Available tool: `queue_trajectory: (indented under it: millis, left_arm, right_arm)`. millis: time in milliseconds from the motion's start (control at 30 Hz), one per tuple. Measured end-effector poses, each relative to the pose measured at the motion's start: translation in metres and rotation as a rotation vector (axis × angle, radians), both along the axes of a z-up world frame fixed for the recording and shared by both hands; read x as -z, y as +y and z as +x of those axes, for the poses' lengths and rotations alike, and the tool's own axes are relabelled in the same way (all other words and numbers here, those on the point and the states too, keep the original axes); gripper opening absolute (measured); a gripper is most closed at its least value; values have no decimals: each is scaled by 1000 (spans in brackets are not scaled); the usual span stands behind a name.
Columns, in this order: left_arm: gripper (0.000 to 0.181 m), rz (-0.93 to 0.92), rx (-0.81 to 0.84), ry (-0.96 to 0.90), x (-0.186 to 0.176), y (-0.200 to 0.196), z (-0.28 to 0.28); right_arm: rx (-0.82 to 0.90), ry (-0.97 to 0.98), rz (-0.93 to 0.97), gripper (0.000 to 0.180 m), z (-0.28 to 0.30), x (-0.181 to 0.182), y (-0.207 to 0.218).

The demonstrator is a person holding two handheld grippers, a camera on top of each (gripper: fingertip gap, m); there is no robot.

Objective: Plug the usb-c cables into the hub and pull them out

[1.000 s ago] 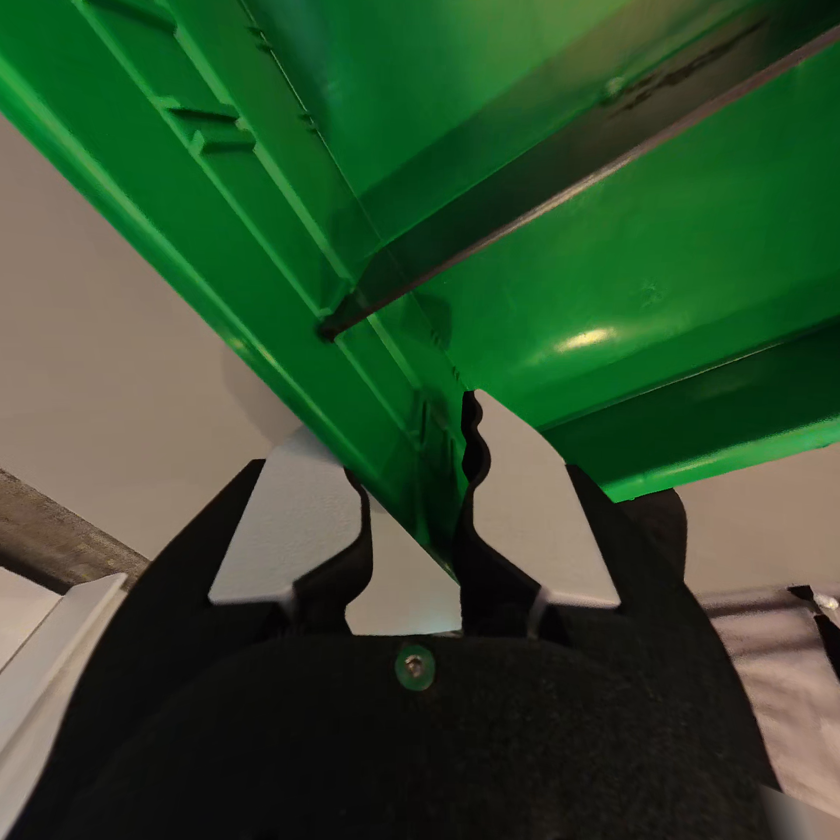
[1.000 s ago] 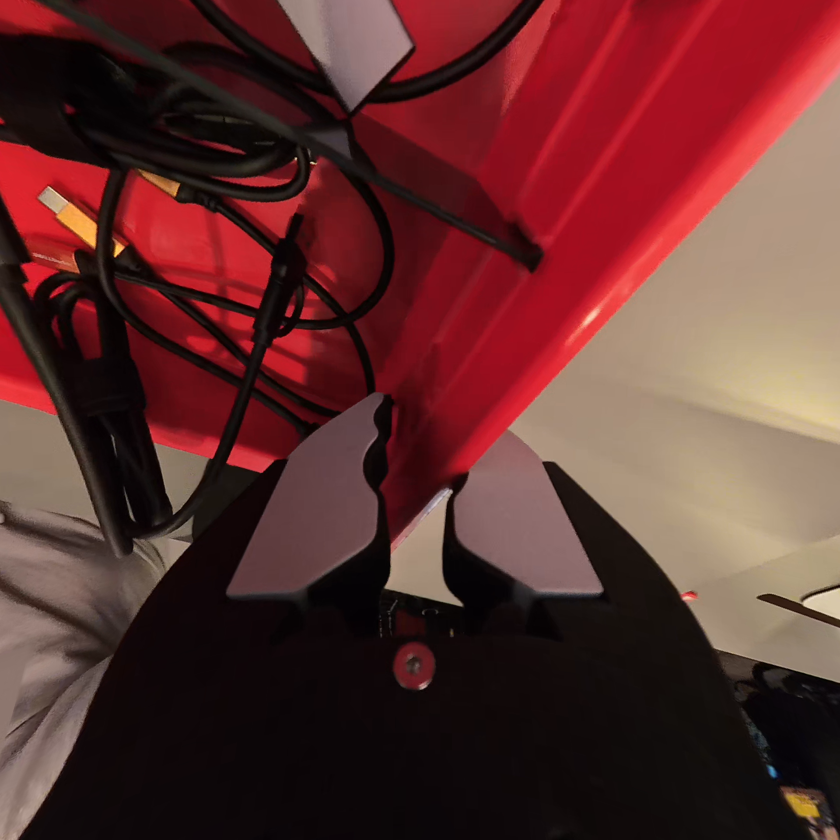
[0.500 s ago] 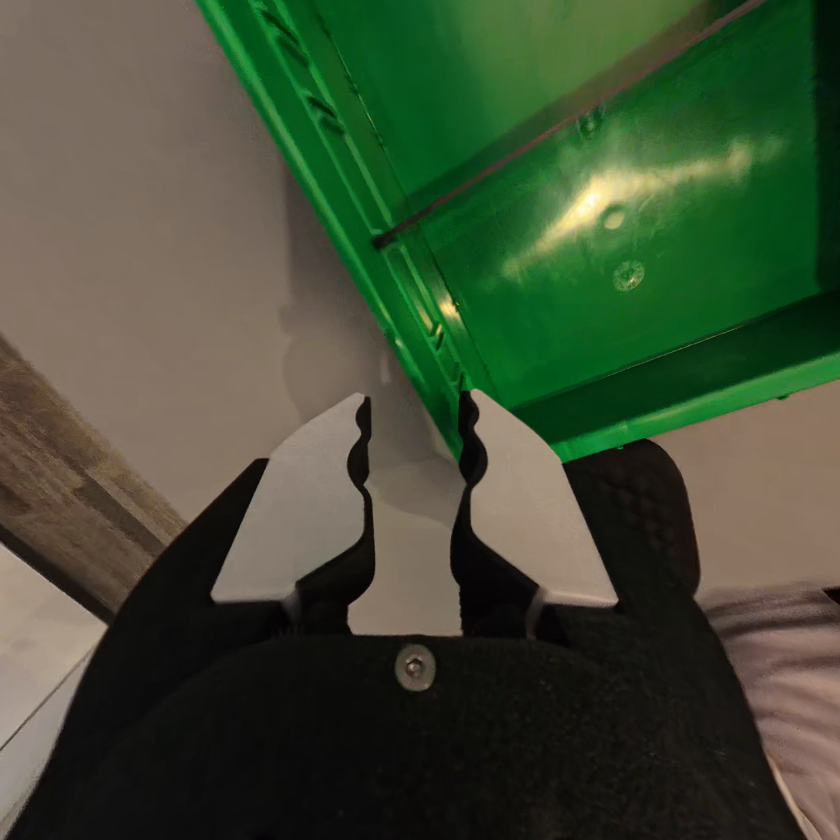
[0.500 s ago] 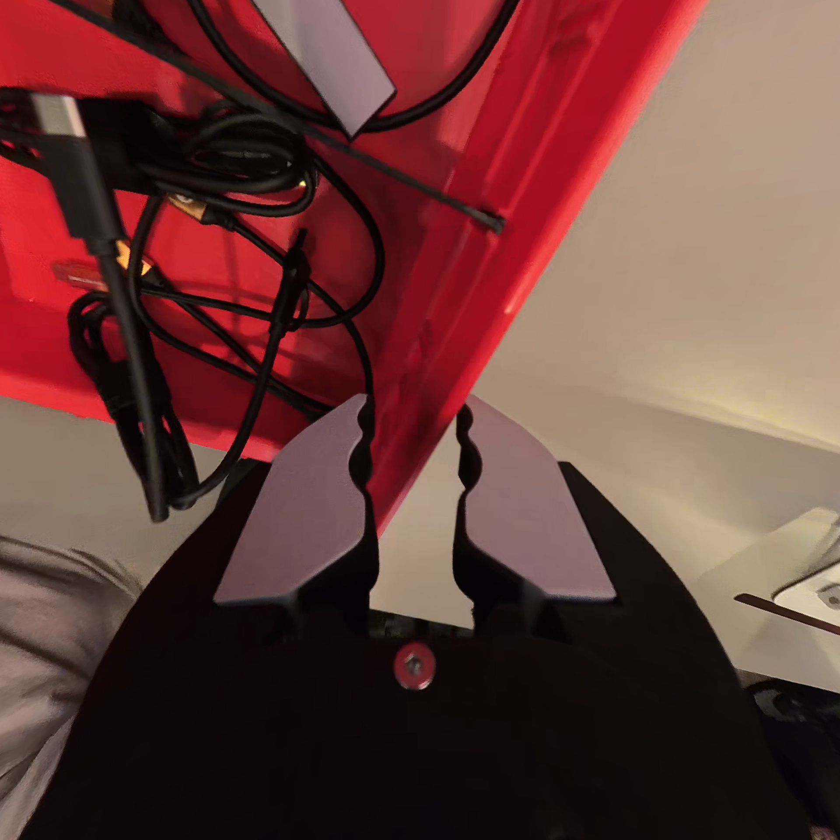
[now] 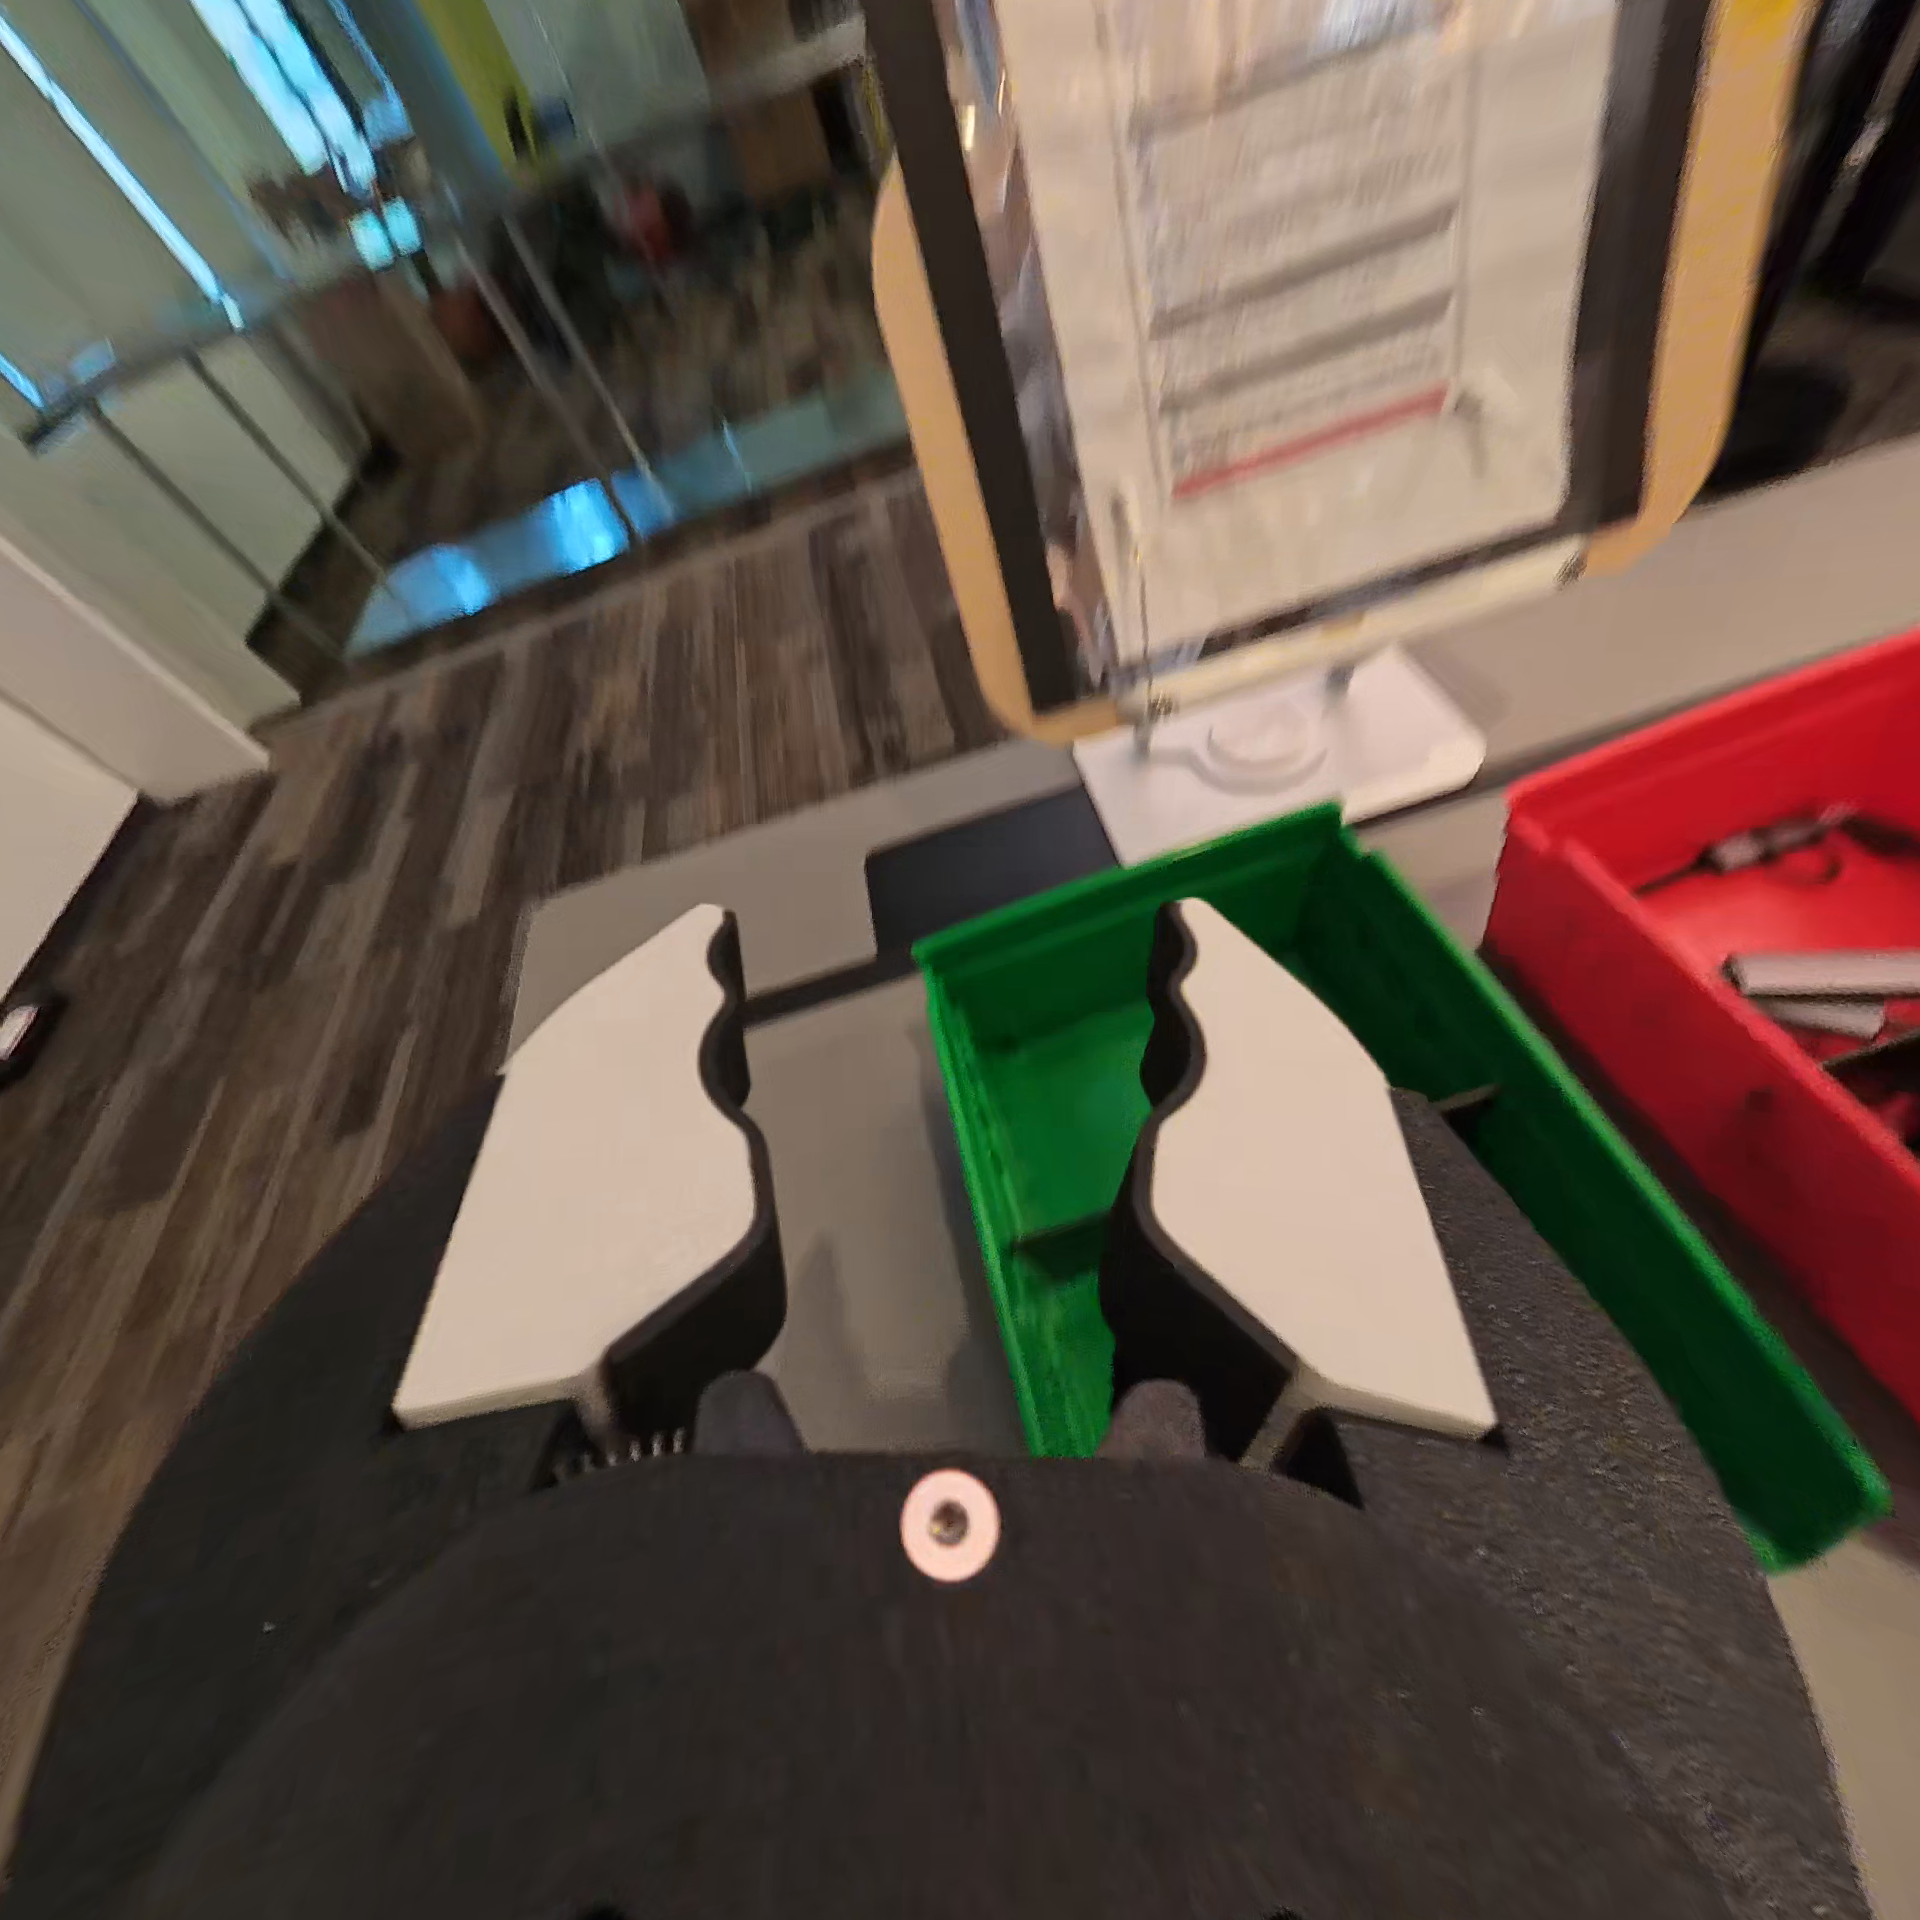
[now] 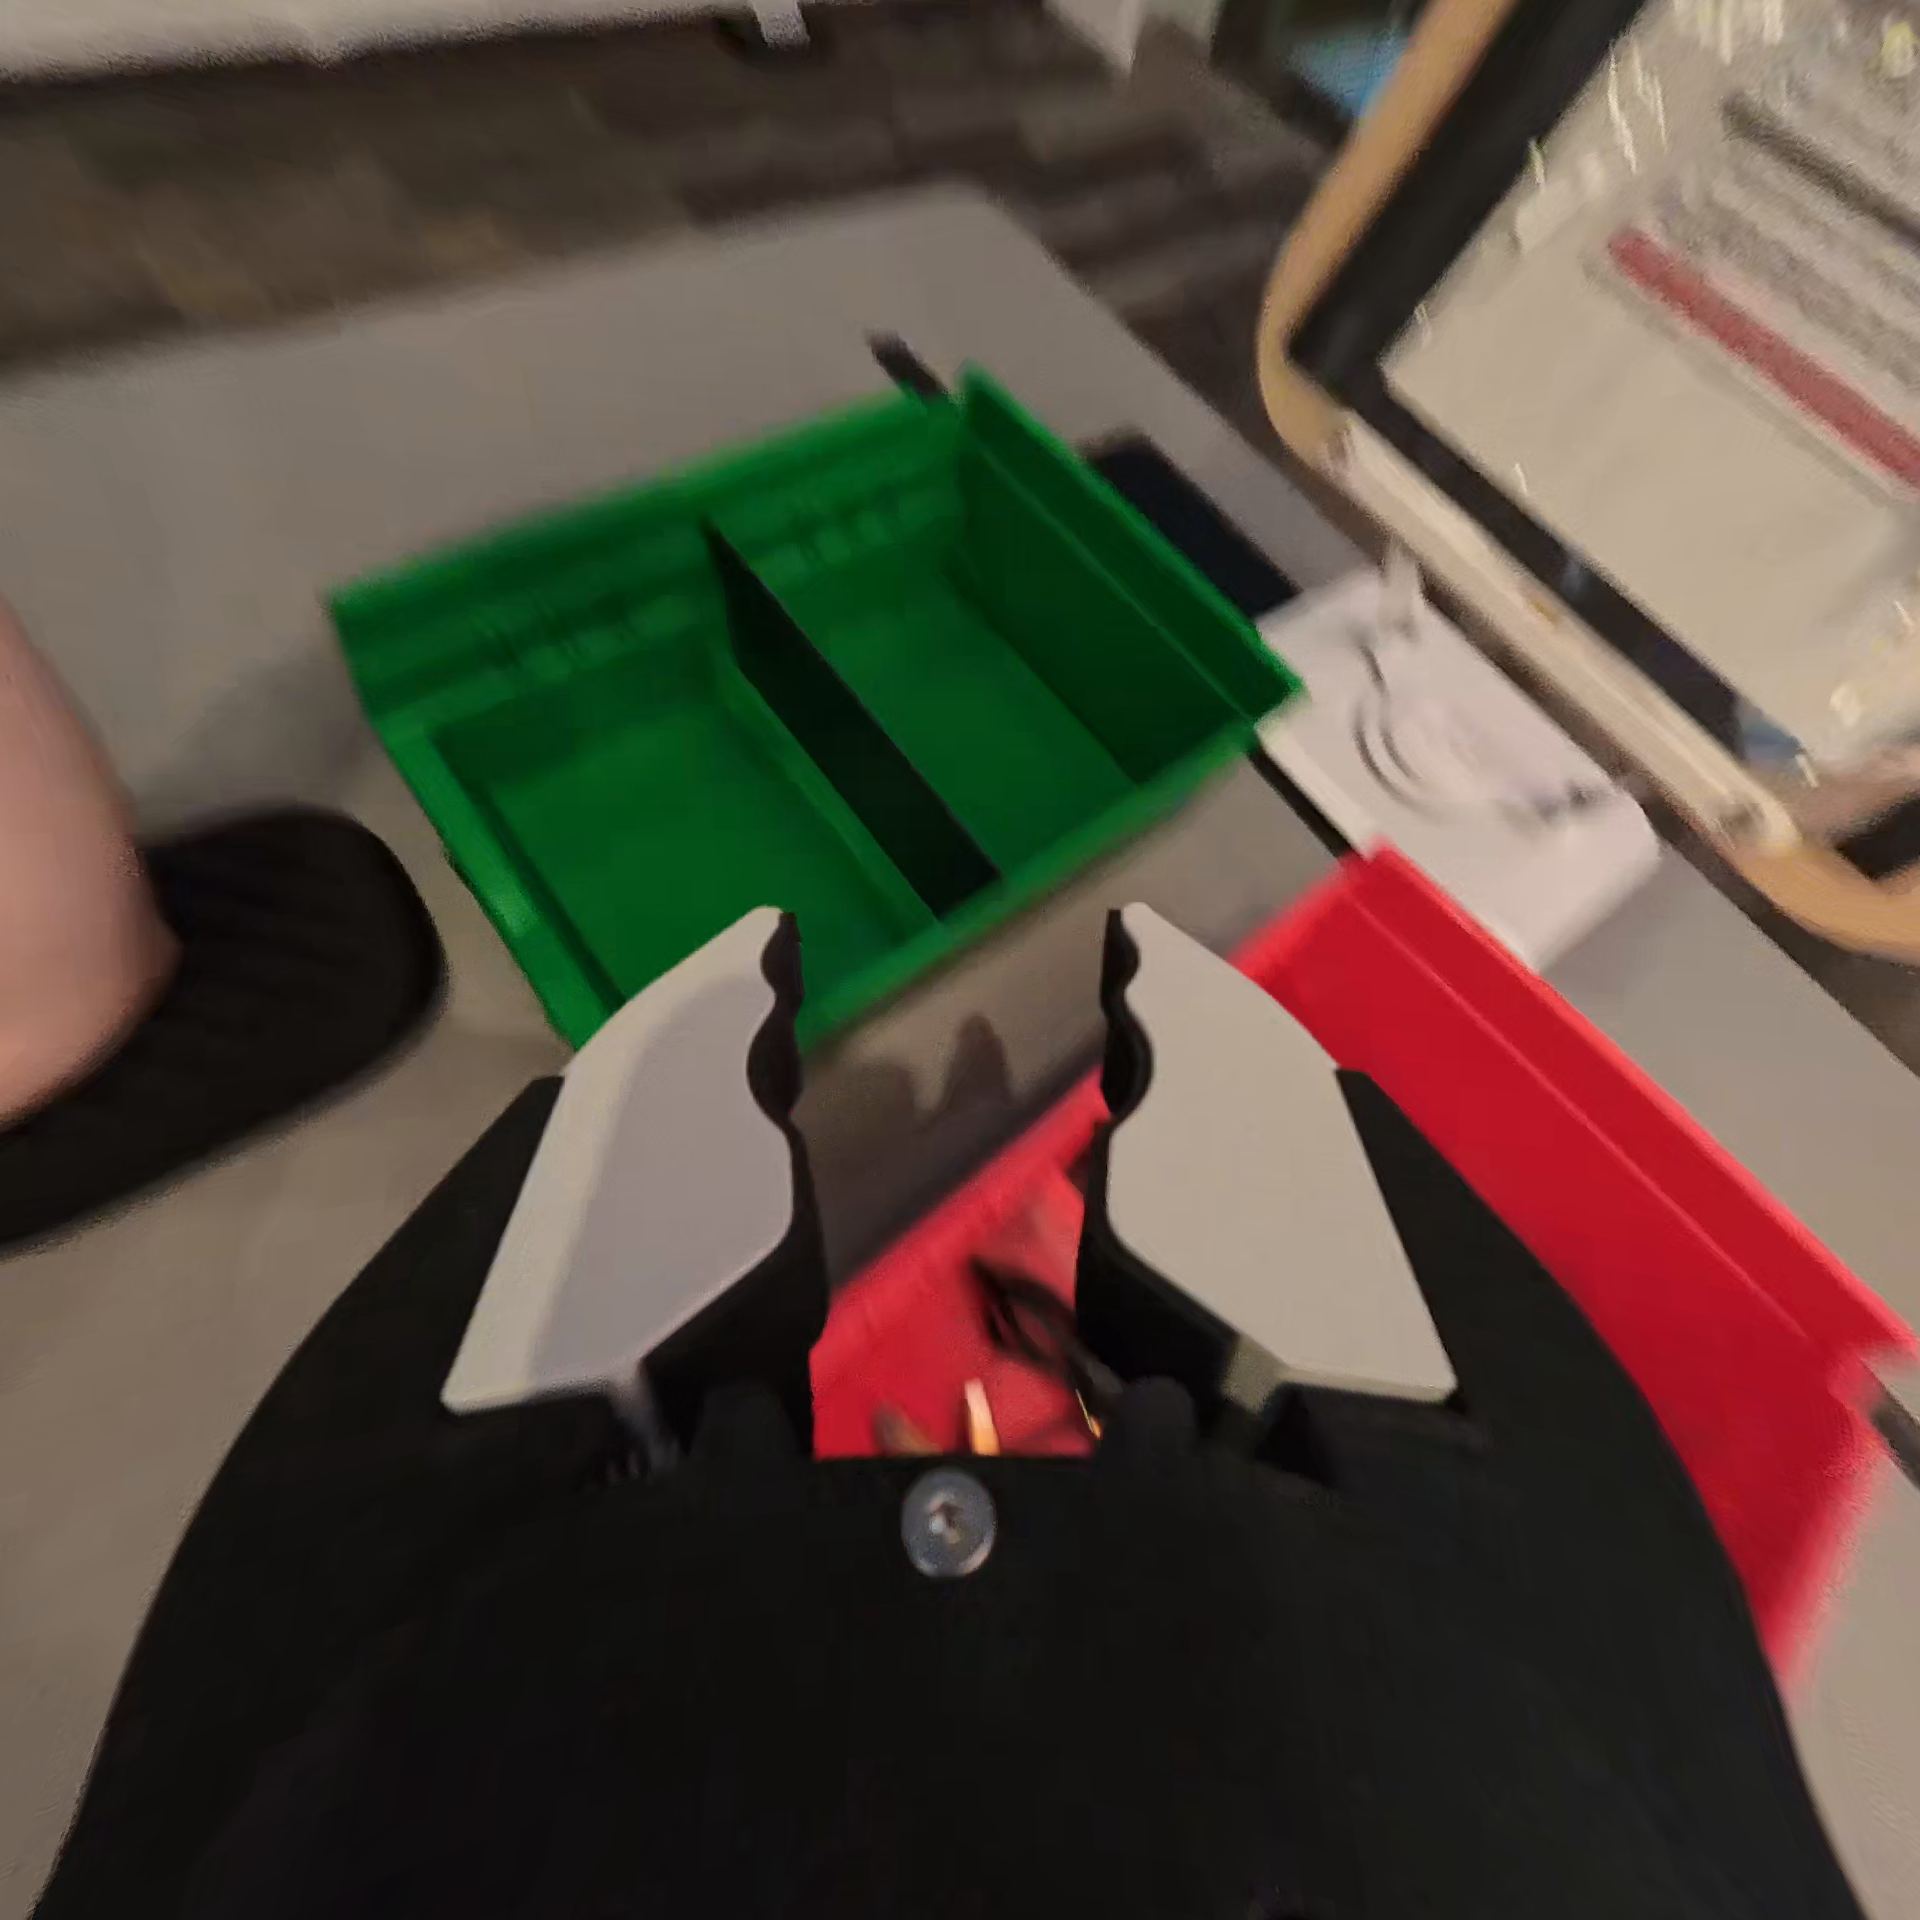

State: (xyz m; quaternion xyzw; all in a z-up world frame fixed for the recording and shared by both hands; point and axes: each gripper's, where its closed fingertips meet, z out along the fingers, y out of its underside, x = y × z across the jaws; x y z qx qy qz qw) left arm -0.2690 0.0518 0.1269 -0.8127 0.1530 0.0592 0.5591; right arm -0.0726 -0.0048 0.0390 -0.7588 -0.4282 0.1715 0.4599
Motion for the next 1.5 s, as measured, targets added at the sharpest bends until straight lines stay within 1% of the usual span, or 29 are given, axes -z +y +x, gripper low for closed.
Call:
queue_trajectory:
  millis: [33,67,133,200,267,333,467,533,567,667,733,833,867,933,1033,1167,1233,1400,1467,1500]
  left_arm:
    - [75,65,26,-21,-12,0,5]
    - [75,130,48,-36,-23,-1,9]
    - [77,256,77,-46,-44,-6,13]
    - [86,375,91,-51,-62,-14,13]
    - [83,468,123,-67,-73,-23,13]
    - [83,501,147,-105,-79,-29,10]
    - [80,464,198,-180,-75,-32,2]
    - [78,435,229,-203,-72,-35,2]
    - [77,428,250,-214,-72,-37,2]
    - [77,432,293,-256,-74,-42,3]
    - [76,437,309,-276,-76,-45,1]
    - [75,433,328,-294,-76,-48,-1]
    - [75,431,335,-300,-76,-50,-2]
    - [74,421,355,-309,-75,-52,-3]
    - [73,396,387,-322,-71,-54,-3]
    - [70,379,404,-330,-67,-53,-4]
    - [70,361,426,-323,-64,-53,0]
    - [70,333,440,-269,-58,-52,8]
    - [69,335,451,-259,-58,-54,11]
    - [69,337,453,-257,-58,-54,12]
  right_arm:
    - [-32,90,49,57,-19,-9,0]
    - [-24,153,88,56,-29,-13,1]
    - [9,163,68,56,-39,-6,2]
    - [23,113,-36,71,-45,13,-3]
    - [61,68,-144,72,-48,36,-4]
    - [134,41,-222,70,-46,56,3]
    - [168,43,-417,71,-52,86,5]
    - [208,77,-446,68,-50,85,11]
    - [232,61,-459,68,-48,86,14]
    - [317,-93,-472,68,-37,102,27]
    - [341,-164,-503,65,-38,111,31]
    - [368,-218,-581,54,-45,127,34]
    - [372,-238,-626,54,-47,134,31]
    - [398,-291,-649,52,-45,141,34]
    - [426,-330,-693,38,-41,148,37]
    - [446,-383,-800,34,-35,161,33]
    - [456,-378,-857,27,-36,166,30]
    - [486,-407,-873,23,-31,168,35]
    - [508,-339,-921,11,-35,168,37]
    - [509,-329,-936,10,-35,169,37]
